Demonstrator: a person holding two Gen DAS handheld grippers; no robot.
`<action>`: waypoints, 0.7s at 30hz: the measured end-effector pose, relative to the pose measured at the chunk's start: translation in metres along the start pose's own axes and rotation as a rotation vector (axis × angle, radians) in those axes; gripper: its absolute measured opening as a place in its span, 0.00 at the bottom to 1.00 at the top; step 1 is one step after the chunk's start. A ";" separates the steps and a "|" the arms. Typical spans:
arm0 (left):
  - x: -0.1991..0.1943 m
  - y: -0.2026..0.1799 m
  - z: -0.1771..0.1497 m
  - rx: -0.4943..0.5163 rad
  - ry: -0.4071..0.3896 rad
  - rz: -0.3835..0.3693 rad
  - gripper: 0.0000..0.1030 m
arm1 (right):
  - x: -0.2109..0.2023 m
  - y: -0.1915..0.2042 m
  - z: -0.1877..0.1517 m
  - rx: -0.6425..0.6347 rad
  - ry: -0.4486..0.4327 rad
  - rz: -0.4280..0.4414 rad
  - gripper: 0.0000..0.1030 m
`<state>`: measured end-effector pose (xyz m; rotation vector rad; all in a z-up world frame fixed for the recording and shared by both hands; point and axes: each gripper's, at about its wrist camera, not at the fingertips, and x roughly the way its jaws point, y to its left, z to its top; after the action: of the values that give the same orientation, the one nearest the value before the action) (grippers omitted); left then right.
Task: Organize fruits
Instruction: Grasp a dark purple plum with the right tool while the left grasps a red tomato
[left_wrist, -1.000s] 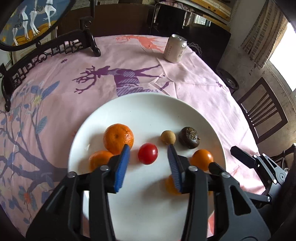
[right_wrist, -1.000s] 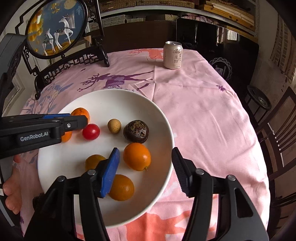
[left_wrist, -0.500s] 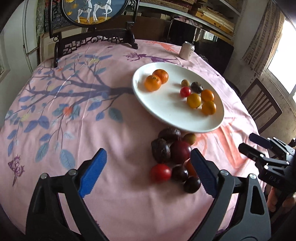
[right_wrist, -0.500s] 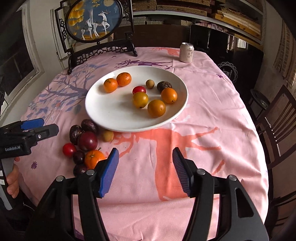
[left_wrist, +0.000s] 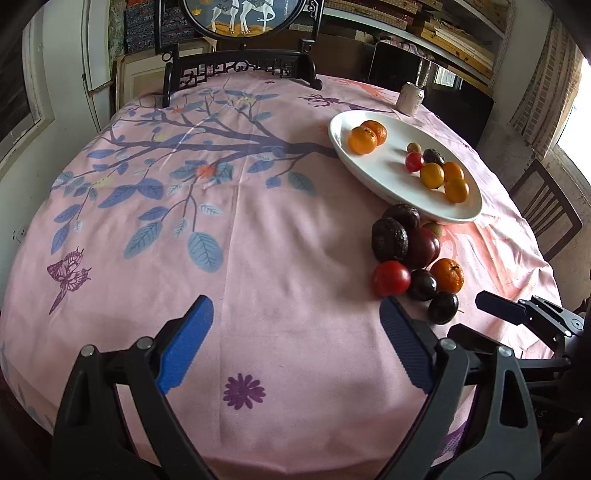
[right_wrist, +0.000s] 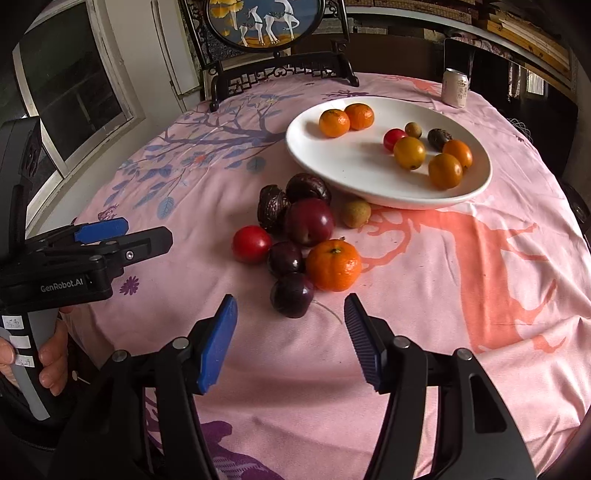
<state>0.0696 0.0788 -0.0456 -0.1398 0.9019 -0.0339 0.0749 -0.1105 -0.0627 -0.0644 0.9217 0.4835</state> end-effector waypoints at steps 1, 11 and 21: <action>0.000 0.003 -0.001 -0.009 0.003 -0.002 0.91 | 0.003 0.002 0.001 -0.003 0.007 0.000 0.59; 0.017 -0.016 -0.005 0.044 0.036 -0.018 0.91 | 0.024 0.007 0.001 -0.051 0.032 -0.079 0.29; 0.057 -0.062 -0.002 0.159 0.090 0.009 0.75 | -0.025 -0.038 -0.018 0.062 -0.032 -0.116 0.29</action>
<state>0.1056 0.0119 -0.0827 0.0136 0.9855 -0.1042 0.0653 -0.1585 -0.0603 -0.0536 0.8961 0.3469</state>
